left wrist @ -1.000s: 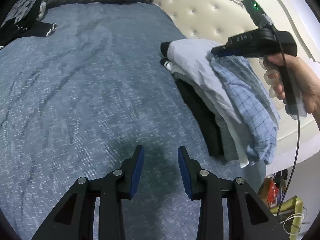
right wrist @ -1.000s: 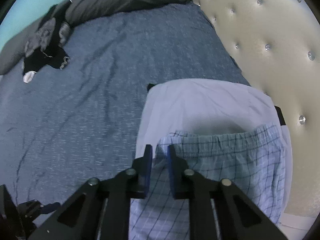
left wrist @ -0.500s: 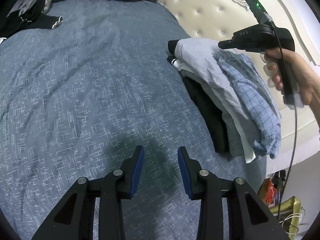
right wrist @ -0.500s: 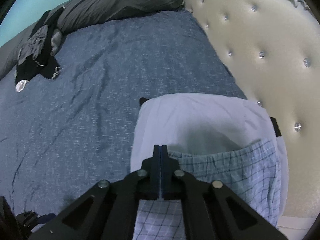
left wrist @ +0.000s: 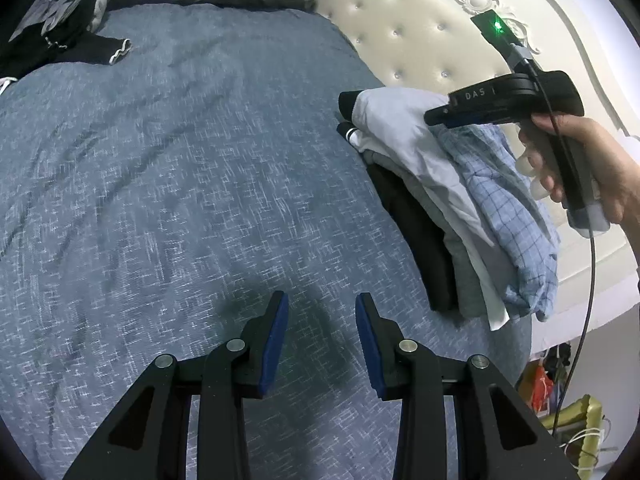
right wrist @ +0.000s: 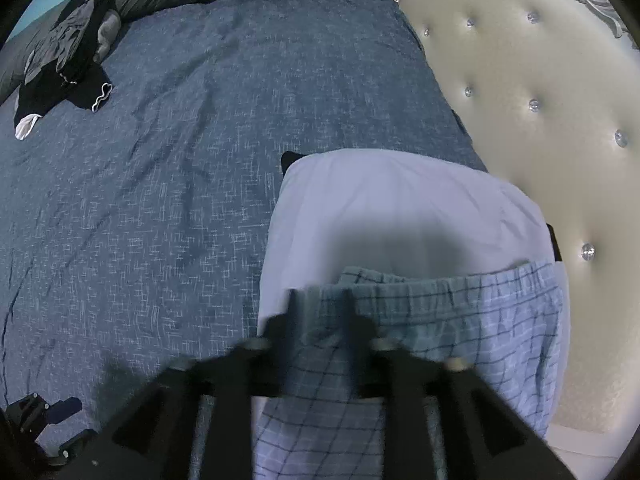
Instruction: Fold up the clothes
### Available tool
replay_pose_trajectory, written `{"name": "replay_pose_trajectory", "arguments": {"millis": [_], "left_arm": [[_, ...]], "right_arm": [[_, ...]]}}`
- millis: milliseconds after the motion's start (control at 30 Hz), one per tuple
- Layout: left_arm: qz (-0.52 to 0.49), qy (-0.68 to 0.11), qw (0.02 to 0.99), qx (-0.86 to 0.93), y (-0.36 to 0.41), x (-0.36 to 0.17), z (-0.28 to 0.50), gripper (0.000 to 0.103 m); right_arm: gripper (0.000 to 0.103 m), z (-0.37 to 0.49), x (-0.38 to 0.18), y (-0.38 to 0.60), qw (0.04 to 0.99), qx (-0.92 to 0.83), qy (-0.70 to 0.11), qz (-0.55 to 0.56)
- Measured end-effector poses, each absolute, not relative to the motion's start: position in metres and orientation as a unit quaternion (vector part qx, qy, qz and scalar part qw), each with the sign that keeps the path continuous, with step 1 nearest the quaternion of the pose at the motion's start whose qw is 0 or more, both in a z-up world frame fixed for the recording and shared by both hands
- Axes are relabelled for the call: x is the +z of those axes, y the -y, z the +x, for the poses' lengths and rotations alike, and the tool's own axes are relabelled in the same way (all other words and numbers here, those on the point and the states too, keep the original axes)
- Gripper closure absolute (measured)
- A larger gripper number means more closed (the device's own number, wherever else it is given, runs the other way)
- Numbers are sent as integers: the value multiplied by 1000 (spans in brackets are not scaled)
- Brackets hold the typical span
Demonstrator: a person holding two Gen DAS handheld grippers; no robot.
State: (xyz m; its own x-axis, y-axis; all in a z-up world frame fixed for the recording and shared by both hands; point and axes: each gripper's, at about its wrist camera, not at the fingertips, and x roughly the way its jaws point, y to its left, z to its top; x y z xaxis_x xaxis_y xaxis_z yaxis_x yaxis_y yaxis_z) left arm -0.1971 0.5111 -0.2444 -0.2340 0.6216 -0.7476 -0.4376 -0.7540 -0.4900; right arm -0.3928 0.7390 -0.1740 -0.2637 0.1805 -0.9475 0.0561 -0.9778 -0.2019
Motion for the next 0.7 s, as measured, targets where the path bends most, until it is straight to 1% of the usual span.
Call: {"name": "replay_pose_trajectory", "arguments": {"millis": [33,200,300,333,367,500,700], "left_arm": [[-517,88,339,781,-510,-244,-197,65],[-518,94,336,781,-507,-247,-198,65],[-517,93,338,781,-508,-245,-197,65],[-517,92,339,781,-508,-244,-197,65],[-516,91,339,781,-508,-244,-197,65],[-514,90,341,782,-508,-242,-196,65],[-518,92,340,779,-504,-245,-197,65]], "right_arm": [[64,-393,-173,-738,41,789,103,-604],[65,-392,-168,-740,50,789,115,-601],[77,-392,-171,-739,53,786,122,-603],[87,-392,-173,-738,55,785,125,-604],[89,-392,-174,-739,57,785,125,-604],[96,-390,-174,-741,58,791,122,-597],[97,-393,-165,-746,64,805,104,-580]]}}
